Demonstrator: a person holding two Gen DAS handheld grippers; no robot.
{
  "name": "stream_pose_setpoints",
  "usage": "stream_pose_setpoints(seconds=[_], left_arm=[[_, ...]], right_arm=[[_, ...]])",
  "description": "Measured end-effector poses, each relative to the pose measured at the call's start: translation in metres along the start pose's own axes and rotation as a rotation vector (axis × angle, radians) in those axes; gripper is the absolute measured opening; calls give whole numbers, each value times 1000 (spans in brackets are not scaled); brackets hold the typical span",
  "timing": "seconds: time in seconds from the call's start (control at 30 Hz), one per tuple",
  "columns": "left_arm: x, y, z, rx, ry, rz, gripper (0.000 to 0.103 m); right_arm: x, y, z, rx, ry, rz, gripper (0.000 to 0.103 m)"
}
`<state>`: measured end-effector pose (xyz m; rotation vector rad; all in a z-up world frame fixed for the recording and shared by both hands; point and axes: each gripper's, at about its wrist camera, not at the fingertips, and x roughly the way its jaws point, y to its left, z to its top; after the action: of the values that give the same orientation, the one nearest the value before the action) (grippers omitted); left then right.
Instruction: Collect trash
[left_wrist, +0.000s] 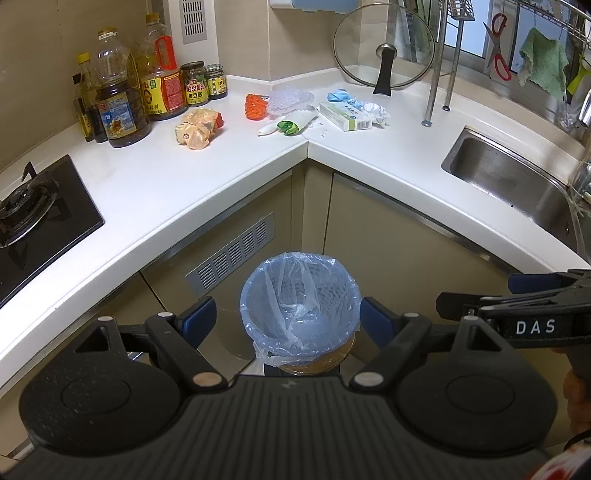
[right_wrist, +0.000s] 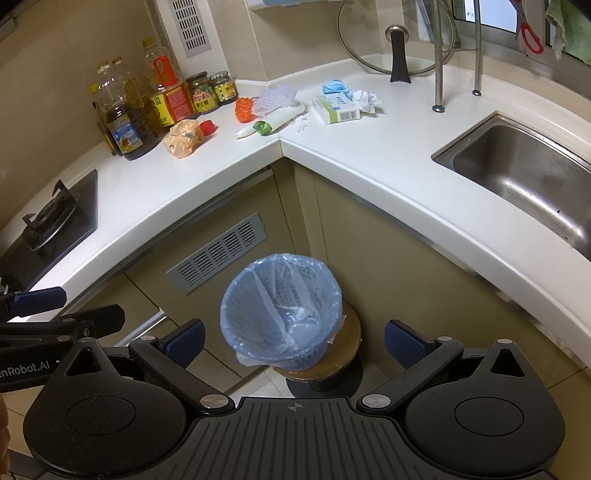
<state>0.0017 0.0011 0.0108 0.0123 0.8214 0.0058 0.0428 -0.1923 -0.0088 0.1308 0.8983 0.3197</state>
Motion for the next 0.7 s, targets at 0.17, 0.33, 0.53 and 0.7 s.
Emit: stream_pose_setpoints(seconds=[0.17,0.33,0.53,0.7], left_arm=[[-1,-4,7,-5,-5,5,84],[-1,-5,5,-12,-13,12,84],[1,-3,7,-27,-23,27,84],[3,6,9,-53,-37,45,84]], right_arm=[[-2,-1,9,-4,-6,3,103],[1,-3,6,-6,-9,9,103],[1,-9,7,4,-33,25,103],[6,-15,12,9,-70,38,103]])
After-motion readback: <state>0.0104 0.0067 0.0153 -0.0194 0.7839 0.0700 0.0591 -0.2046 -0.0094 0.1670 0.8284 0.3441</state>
